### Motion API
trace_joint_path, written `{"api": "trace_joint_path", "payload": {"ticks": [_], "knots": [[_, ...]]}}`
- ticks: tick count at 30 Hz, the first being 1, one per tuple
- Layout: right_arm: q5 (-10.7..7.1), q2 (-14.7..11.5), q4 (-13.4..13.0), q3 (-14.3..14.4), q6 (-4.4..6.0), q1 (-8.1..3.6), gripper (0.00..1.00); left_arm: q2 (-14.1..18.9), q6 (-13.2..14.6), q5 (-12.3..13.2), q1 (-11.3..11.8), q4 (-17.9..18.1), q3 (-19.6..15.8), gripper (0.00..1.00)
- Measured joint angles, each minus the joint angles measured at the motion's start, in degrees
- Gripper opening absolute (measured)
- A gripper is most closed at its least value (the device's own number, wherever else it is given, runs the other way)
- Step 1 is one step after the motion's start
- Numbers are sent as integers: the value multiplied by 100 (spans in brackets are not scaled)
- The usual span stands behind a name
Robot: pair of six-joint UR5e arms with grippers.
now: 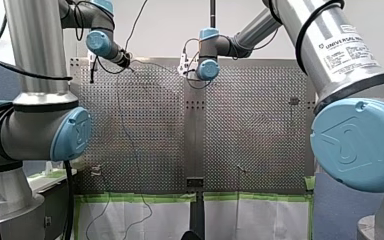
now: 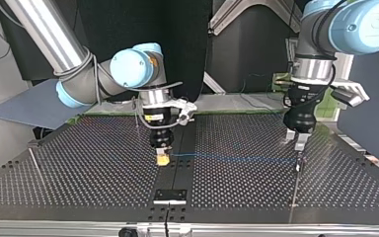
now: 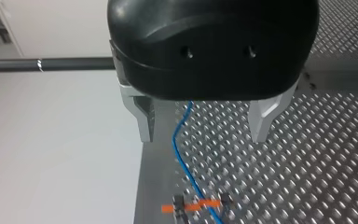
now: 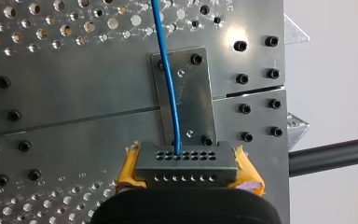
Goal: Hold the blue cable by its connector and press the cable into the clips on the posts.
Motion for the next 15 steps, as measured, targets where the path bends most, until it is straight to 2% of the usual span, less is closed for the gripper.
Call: {"api": "trace_joint_path", "payload": {"ticks": [6,15], "knots": [[-1,7,0,0,7,-7,0,-20,-283,199,-96,250,0,100],[-7,15,-8,1,14,-7,0,-273,-523,184,-266,594,5,100]]}}
